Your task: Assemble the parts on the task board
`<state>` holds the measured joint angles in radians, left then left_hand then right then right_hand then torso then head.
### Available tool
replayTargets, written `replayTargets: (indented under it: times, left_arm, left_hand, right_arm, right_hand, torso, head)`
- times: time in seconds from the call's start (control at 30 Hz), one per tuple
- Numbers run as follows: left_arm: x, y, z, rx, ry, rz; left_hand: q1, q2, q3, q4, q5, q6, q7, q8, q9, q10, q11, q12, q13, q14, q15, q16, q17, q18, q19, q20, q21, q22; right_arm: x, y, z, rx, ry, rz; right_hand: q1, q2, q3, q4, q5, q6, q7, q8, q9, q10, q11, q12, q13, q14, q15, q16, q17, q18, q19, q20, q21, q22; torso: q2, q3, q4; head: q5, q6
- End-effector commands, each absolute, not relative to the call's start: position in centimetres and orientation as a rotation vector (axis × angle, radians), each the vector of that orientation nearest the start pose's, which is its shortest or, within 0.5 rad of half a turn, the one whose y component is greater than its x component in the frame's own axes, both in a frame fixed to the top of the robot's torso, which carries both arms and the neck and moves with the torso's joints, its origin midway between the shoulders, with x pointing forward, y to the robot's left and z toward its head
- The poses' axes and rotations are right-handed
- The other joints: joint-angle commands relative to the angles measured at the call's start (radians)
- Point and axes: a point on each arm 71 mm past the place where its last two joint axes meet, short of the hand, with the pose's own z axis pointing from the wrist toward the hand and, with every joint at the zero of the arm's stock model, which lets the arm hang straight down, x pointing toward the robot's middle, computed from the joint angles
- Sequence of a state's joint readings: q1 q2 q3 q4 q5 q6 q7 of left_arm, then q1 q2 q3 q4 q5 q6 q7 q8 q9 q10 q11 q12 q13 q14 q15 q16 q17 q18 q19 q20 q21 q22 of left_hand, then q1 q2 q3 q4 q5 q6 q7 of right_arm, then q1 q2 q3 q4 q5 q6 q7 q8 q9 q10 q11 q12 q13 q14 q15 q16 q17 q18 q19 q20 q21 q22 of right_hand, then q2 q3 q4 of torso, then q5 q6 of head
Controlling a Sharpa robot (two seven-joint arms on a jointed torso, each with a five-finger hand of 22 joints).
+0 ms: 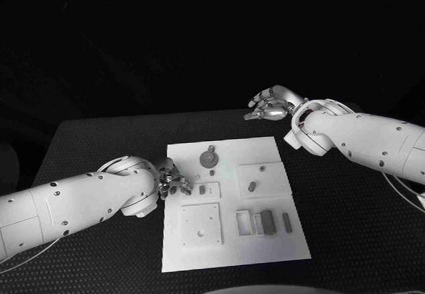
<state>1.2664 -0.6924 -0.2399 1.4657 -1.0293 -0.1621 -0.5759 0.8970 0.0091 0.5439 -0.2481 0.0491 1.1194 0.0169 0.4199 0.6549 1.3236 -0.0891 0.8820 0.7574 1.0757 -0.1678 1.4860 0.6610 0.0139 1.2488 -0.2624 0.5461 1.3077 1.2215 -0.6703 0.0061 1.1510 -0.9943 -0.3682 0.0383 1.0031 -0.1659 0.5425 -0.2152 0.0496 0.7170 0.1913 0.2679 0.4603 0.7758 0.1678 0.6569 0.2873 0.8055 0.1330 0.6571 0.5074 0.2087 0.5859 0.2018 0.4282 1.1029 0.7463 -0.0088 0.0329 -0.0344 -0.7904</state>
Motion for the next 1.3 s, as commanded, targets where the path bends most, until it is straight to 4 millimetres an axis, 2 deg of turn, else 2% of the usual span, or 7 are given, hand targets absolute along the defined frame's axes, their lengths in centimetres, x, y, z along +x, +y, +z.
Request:
replayTargets:
  times: [0.03,0.23,1.3]
  left_arm:
    - [47.41,17.38,-25.69,-0.270,2.226,-0.339]
    - [47.45,17.39,-25.69,-0.271,2.226,-0.338]
    - [47.47,17.39,-25.58,-0.267,2.209,-0.348]
  left_hand:
    - [-0.001,-0.015,-0.003,0.011,0.001,0.009,0.003,0.013,0.068,0.003,0.001,0.001,-0.001,0.017,-0.021,0.001,-0.001,-0.007,0.000,-0.012,0.005,0.021]
    - [-0.014,-0.036,-0.007,0.029,0.001,0.008,0.003,0.013,0.069,0.002,0.001,0.000,-0.001,0.017,-0.021,0.000,-0.002,-0.006,-0.001,-0.013,0.003,0.020]
    - [-0.006,-0.081,-0.004,0.042,0.000,-0.003,0.005,0.008,0.073,-0.003,0.003,-0.004,-0.001,0.014,-0.021,-0.004,-0.004,-0.006,-0.003,-0.012,0.000,0.020]
  right_arm:
    - [55.95,-22.82,-17.75,0.324,1.595,0.788]
    - [55.95,-22.82,-17.75,0.325,1.595,0.788]
    - [55.86,-22.87,-18.14,0.330,1.602,0.787]
  right_hand:
    - [0.007,0.002,-0.004,0.000,0.000,-0.010,0.043,0.005,-0.002,0.006,-0.001,-0.005,-0.003,0.003,0.005,-0.006,0.000,-0.015,-0.006,0.000,-0.005,0.000]
    - [0.008,0.003,-0.006,0.000,0.000,-0.010,0.043,0.006,-0.003,0.007,-0.001,-0.006,-0.010,-0.002,0.008,-0.014,0.001,-0.017,-0.013,0.002,-0.012,0.000]
    - [0.010,0.002,-0.007,0.001,0.000,-0.013,0.044,0.007,-0.006,0.007,0.000,-0.010,-0.022,-0.007,0.012,-0.026,0.004,-0.019,-0.019,0.003,-0.020,0.002]
  torso:
    - [0.000,0.0001,0.0000]
    - [0.000,0.0002,-0.0002]
    - [0.000,-0.0002,0.0001]
  head:
    - [0.000,0.000]
    - [-0.001,0.001]
    - [-0.003,0.000]
